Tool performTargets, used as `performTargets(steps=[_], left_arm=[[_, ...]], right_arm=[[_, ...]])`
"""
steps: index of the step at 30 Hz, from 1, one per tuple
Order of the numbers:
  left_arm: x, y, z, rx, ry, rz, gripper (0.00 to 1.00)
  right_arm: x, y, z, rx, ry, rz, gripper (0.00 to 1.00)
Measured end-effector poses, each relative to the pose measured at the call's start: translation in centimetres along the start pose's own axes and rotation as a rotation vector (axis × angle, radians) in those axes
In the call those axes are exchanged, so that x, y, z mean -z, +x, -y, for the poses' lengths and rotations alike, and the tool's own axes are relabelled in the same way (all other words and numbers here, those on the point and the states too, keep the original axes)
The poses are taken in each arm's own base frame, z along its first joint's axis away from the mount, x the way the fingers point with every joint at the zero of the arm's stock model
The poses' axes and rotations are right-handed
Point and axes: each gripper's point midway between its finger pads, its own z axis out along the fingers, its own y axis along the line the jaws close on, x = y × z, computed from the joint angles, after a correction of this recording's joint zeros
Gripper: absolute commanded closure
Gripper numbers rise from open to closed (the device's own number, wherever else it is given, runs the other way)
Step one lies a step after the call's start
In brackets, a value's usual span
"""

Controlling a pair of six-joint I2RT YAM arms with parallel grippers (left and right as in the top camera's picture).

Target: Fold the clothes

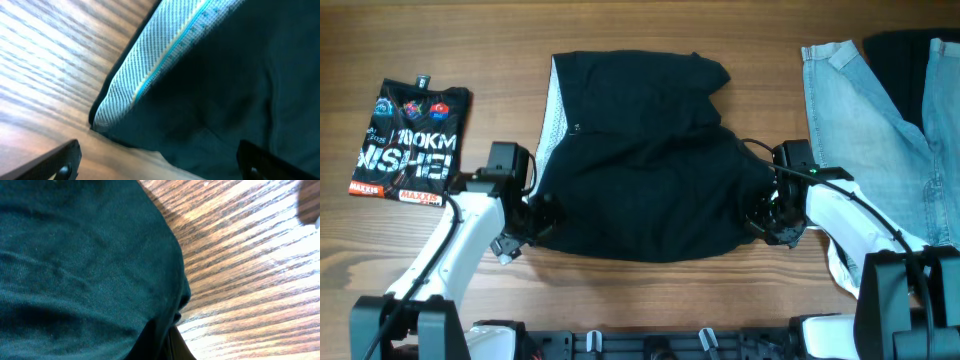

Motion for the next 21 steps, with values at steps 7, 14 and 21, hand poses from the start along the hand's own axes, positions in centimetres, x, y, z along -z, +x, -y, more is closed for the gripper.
performTargets(steps=[7,14,21], left_arm=[[-2.4,-0.9,0.0,0.05,0.044,0.075,0.96],[2.6,0.0,0.1,-0.013,-0.021,-0.004,0.96],[24.5,-7.1,9.1,-0.225,0.312,0.493,0.96]], right_arm=[[0.0,-0.1,0.0,0.007,0.001,0.004,0.96],[4.7,-0.1,-0.9,0.091,0.029,-0.052,0.96],[26.8,-6.1,-7.4,0.233,-0.251,0.452,0.96]])
